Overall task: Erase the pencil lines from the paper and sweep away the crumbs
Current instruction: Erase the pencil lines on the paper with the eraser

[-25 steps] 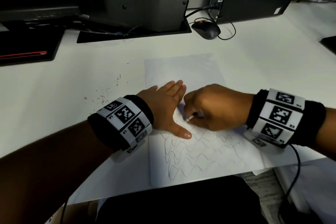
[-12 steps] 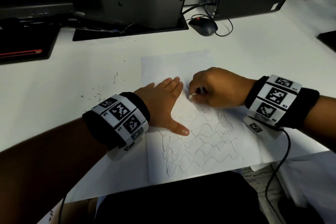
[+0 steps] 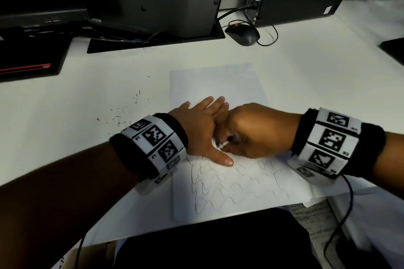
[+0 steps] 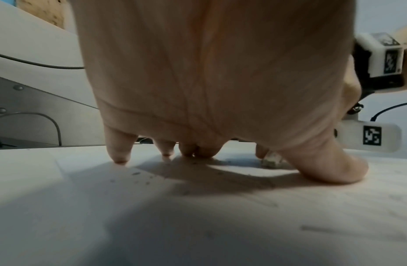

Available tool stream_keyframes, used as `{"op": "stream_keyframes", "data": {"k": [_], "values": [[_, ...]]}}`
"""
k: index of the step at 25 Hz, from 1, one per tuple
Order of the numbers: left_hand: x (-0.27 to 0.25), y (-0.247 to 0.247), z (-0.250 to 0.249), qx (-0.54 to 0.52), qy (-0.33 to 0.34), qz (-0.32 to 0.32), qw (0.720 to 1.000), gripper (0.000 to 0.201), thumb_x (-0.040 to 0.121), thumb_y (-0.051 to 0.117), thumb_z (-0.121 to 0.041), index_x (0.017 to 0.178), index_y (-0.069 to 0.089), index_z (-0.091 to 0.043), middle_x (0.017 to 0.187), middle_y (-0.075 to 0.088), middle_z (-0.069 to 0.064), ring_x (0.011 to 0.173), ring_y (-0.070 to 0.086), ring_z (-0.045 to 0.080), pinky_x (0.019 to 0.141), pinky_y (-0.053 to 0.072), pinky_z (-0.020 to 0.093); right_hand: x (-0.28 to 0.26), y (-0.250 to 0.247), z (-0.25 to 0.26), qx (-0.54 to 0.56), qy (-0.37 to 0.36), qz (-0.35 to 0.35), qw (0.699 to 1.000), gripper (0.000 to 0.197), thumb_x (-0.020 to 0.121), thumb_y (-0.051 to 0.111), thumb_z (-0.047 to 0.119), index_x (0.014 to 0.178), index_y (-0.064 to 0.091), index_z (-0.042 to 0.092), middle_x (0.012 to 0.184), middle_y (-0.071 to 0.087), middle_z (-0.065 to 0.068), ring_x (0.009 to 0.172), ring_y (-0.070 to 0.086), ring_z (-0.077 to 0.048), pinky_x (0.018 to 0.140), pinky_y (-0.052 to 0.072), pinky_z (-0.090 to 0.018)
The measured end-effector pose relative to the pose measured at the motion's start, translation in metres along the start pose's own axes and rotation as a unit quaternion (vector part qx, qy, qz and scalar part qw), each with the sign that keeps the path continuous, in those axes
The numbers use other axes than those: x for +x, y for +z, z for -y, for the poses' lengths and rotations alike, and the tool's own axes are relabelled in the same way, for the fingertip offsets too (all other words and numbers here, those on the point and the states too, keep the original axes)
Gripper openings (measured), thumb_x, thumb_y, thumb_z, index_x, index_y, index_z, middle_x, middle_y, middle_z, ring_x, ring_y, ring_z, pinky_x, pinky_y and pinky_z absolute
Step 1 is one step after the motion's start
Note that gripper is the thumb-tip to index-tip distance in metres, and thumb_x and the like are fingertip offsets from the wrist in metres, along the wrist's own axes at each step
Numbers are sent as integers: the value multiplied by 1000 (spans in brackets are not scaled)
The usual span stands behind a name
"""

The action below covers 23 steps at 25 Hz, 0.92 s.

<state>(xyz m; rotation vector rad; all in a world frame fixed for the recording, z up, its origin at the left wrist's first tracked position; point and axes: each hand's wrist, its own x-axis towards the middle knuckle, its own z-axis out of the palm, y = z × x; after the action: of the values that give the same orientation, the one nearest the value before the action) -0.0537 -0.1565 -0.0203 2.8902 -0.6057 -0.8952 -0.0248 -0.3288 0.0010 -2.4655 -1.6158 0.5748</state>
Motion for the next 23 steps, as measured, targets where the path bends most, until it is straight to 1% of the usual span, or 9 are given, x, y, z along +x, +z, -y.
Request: {"op": "stream_keyframes", "data": {"k": [2,4,5,7,9,13,17,20,23], "values": [[1,1,0,-6,-2,-7,1000,103,68,52,-88,155,24,-40,163,-23,-10,150,-21,13,122,-2,53,3,-6,-7,0,23,-8,1000,13,89,59,32,93,71,28,95,67,13,84,60,-7,74,43,-23],[2,4,1,-13,-9,-11,1000,117,64,52,-91,157,4,-38,163,-21,-12,150,-19,13,122,-2,52,5,-12,-17,-5,54,-46,997,13,88,60,33,94,71,27,96,67,12,86,62,-12,75,45,-26],[3,5,1,-13,-10,-12,1000,120,64,52,-91,157,-1,-38,163,-21,-12,150,-19,13,122,-2,52,5,-11,-19,-9,54,-52,997,13,87,61,32,93,71,26,95,67,11,86,62,-12,75,46,-27],[3,5,3,-4,-7,-12,1000,118,64,51,-91,158,2,-39,163,-22,-10,150,-19,13,122,-1,53,3,-6,-10,0,22,-19,1000,13,86,62,32,93,71,28,96,67,13,83,60,-8,73,44,-23],[3,5,3,-1,-8,-11,1000,121,64,50,-91,158,-2,-36,163,-24,-8,150,-20,14,122,0,54,0,-4,-6,26,9,8,1000,12,87,63,33,94,72,30,96,67,15,81,58,-4,72,43,-21],[4,6,2,1,-15,-18,1000,128,61,49,-93,156,-12,-34,163,-22,-9,151,-18,14,121,0,52,2,-13,-22,1,61,-56,997,14,86,62,31,95,73,28,93,66,13,84,61,-11,73,43,-24],[2,5,3,3,-17,-13,1000,129,62,49,-92,157,-12,-30,163,-23,-8,150,-18,13,120,0,51,-2,-5,-13,25,20,-4,999,11,86,64,31,94,72,29,94,66,15,75,54,-1,70,41,-21],[3,5,3,10,-20,-18,1000,132,61,47,-94,157,-15,-28,163,-22,-7,151,-17,14,120,0,51,0,-15,-25,9,66,-59,996,13,86,63,31,95,73,28,92,66,13,80,58,-6,70,39,-22],[2,5,2,9,-21,-12,1000,131,62,49,-93,157,-15,-28,163,-24,-8,150,-18,12,121,0,51,-3,-9,-19,19,34,-23,999,12,85,64,30,93,73,28,90,66,14,77,58,-4,70,43,-22]]}}
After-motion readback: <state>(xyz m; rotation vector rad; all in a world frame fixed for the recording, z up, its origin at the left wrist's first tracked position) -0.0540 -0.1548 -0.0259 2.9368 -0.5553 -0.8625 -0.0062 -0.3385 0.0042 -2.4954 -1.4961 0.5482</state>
